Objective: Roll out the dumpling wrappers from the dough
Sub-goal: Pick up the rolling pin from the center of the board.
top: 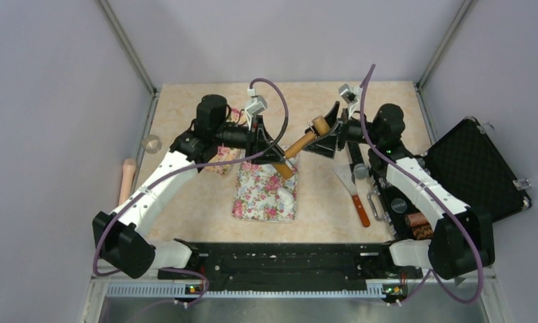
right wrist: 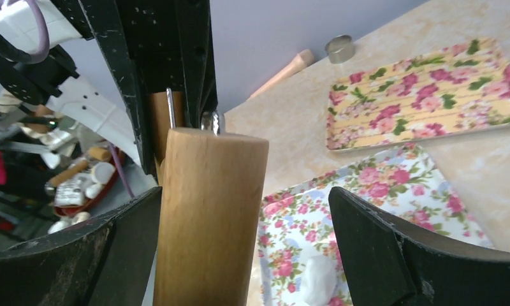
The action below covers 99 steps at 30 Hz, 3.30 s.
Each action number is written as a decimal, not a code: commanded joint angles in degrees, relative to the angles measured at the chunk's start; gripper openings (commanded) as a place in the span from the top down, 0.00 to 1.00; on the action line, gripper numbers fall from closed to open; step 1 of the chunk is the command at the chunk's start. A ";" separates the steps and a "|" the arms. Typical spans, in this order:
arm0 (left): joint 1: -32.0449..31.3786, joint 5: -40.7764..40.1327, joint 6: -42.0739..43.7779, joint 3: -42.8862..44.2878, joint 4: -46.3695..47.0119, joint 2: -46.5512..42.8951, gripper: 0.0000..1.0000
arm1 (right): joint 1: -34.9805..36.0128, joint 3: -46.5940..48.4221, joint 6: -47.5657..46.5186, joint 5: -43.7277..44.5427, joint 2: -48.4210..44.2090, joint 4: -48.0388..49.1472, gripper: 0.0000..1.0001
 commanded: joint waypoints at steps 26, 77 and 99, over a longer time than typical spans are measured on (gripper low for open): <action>0.39 2.06 -11.54 -4.01 18.33 1.32 1.00 | 6.51 -9.70 29.55 8.64 4.82 47.59 0.45; 1.39 3.29 -13.78 -5.33 20.67 1.15 0.99 | 8.79 -8.33 22.29 7.73 4.75 40.99 1.00; 12.48 -37.52 19.85 -3.33 -8.08 -1.28 0.01 | 7.90 2.60 -35.35 19.79 -0.99 -14.90 1.00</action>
